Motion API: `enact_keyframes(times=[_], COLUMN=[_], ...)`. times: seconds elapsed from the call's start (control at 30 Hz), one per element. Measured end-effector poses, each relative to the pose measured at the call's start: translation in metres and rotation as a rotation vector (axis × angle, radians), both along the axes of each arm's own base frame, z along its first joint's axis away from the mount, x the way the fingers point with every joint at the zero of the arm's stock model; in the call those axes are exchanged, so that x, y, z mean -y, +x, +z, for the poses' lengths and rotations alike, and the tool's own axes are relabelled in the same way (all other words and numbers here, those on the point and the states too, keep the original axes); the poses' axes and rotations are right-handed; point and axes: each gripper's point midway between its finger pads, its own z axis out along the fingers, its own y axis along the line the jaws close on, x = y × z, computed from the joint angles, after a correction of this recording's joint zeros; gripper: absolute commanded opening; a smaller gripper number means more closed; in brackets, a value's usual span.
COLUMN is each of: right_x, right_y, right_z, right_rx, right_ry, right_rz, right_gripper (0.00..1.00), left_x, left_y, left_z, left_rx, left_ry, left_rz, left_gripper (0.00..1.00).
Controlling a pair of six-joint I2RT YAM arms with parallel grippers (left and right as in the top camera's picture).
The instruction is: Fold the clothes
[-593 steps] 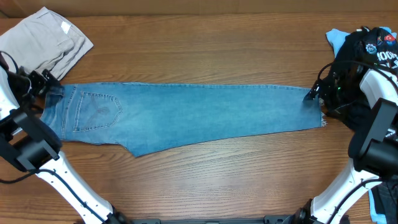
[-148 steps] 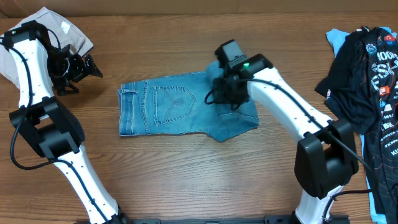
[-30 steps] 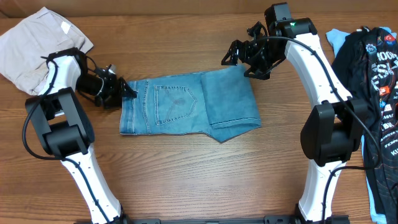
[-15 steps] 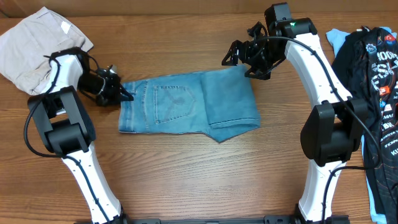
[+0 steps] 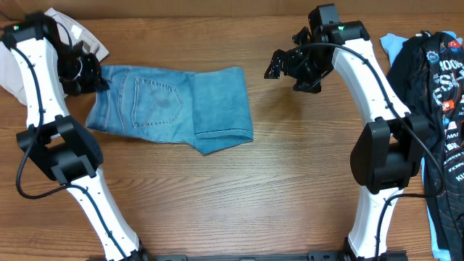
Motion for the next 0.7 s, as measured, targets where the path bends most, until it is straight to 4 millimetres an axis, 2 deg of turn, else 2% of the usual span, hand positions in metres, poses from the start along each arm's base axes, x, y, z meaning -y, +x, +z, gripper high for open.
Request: enact_keyframes(times=[0.13,0.23,0.57,0.63,0.7], right_x=[0.001,0.006,0.034,0.038,0.041], right_y=[0.004,0.007,0.018,0.021,0.02], right_z=[0.0,-0.002,-0.011,-0.015,-0.026], right_rx=[0.016,0.02,0.043,0.052,0.042], right_ry=[-0.005,-0.037,-0.197,-0.216,-0.234], right_rz=[-0.004,-0.034,-0.138,-0.15,-0.167], right_gripper=[1.0,1.0,1.0,0.95,0.82], left_x=[0.016,0.037,0.141,0.161,0.181], left_y=[0.008,0.012,0.023,0.024,0.024], left_z=[0.01,0.01,0.014,0.019,0.024], left_rx=[0.021,0.015,0.018,0.032,0.046], left_ry=[0.026,0.032,0.01,-0.011,-0.031], left_rz=[-0.026,-0.048,-0.157,-0.186,-0.208], left_gripper=[0.04,0.04,0.04,0.04,0.04])
